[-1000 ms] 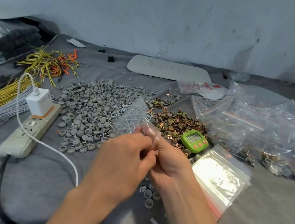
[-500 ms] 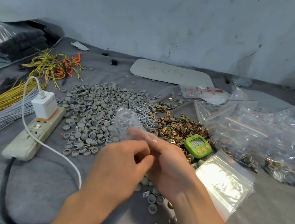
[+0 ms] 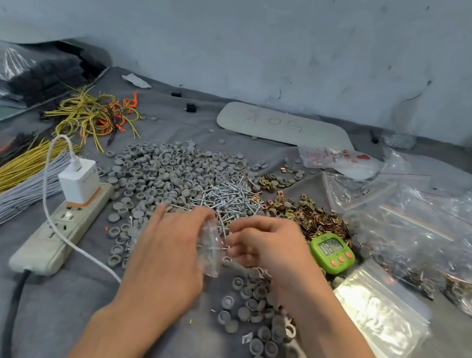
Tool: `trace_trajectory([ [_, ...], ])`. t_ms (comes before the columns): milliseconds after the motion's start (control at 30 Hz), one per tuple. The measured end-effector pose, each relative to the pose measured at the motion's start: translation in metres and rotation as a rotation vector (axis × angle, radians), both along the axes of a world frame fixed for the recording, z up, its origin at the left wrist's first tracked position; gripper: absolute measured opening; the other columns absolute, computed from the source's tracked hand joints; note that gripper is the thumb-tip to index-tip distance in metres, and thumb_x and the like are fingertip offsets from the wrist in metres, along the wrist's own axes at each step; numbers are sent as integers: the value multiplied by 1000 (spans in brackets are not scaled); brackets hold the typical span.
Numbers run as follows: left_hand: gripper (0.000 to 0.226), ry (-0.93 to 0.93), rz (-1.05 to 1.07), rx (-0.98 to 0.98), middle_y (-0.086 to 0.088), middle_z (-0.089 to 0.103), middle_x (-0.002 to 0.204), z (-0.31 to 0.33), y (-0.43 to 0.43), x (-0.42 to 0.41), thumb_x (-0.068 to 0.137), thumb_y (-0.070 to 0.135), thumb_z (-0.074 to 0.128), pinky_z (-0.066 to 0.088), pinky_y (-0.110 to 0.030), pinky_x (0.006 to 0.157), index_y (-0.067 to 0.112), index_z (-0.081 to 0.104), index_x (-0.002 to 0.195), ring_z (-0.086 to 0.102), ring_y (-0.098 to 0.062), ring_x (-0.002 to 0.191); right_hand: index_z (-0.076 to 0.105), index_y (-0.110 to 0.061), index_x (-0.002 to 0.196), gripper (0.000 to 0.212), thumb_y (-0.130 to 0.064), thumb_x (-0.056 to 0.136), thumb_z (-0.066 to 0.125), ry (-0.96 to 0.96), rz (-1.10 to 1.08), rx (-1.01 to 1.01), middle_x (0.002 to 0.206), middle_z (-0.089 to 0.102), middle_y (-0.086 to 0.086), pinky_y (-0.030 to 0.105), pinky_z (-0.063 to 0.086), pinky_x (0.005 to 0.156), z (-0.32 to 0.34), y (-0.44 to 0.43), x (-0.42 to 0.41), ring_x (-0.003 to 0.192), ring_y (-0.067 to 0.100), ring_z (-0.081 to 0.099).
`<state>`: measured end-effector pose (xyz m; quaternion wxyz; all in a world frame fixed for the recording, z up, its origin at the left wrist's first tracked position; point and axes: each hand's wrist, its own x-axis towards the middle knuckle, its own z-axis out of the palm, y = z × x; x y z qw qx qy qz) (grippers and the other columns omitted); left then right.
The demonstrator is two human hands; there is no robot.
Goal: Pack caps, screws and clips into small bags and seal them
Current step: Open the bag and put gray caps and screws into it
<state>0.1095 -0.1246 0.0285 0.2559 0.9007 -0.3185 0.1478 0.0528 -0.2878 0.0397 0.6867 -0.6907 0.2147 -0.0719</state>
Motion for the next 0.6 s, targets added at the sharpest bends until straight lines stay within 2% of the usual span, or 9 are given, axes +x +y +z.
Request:
trace_trajectory([
  [67, 74, 65, 56, -53, 14, 50, 96, 0, 4, 8, 67, 8, 80, 19, -36, 123, 34, 53, 131, 37, -5, 104, 80, -24, 84, 19, -10, 91, 70, 50, -255, -476, 73, 76, -7, 16, 49, 56, -1, -13, 5, 65, 7, 71],
  [100, 77, 98, 65, -61, 16, 47, 97, 1, 5, 11, 66, 11, 81, 23, -39, 123, 37, 50, 132, 35, -3, 102, 80, -27, 84, 13, -18, 90, 73, 72, -303, -661, 71, 74, -13, 14, 46, 59, -1, -16, 8, 65, 1, 67],
  [167, 80, 148, 51, -66, 20, 44, 98, 2, 4, 14, 64, 18, 84, 30, -43, 121, 40, 48, 131, 31, -1, 96, 80, -28, 89, 7, -30, 91, 73, 122, -241, -845, 73, 71, -15, 21, 51, 69, -3, -15, 17, 69, -1, 64],
  [233, 78, 178, 18, -81, 27, 43, 94, 1, 3, 14, 62, 23, 86, 37, -46, 117, 42, 47, 127, 24, 6, 87, 78, -25, 89, 20, -41, 95, 68, 212, -166, -933, 76, 72, -6, 32, 54, 81, -8, -8, 29, 76, 15, 66],
  [300, 78, 201, -6, -100, 35, 40, 92, -1, 3, 16, 60, 24, 85, 40, -48, 114, 44, 47, 125, 25, 9, 89, 72, -24, 85, 23, -44, 95, 65, 275, -131, -1083, 84, 67, -3, 37, 46, 86, -12, 0, 38, 88, 24, 62],
  [400, 79, 242, -14, -108, 38, 41, 95, -5, 8, 21, 59, 25, 84, 43, -45, 111, 51, 43, 121, 38, 2, 96, 71, -30, 99, 6, -31, 96, 65, 258, -120, -1148, 106, 63, -3, 42, 36, 98, -16, 6, 42, 108, 23, 56],
  [433, 78, 257, -8, -108, 36, 43, 95, -7, 9, 22, 59, 26, 83, 45, -42, 108, 52, 42, 120, 44, -4, 98, 72, -32, 102, 10, -29, 96, 64, 251, -123, -1155, 110, 62, -5, 42, 34, 101, -17, 6, 40, 112, 22, 55],
  [533, 76, 296, 6, -93, 23, 55, 103, -11, 12, 23, 60, 30, 82, 51, -36, 92, 53, 42, 121, 55, -13, 105, 73, -32, 96, 17, -25, 97, 58, 213, -199, -1106, 103, 67, -8, 41, 32, 100, -14, 5, 34, 104, 21, 57],
  [600, 76, 321, 9, -92, 17, 59, 110, -14, 12, 22, 61, 32, 82, 51, -36, 89, 53, 41, 122, 57, -13, 106, 70, -31, 92, 19, -21, 96, 55, 209, -244, -1059, 92, 68, -7, 40, 31, 95, -12, 5, 30, 92, 21, 56],
])
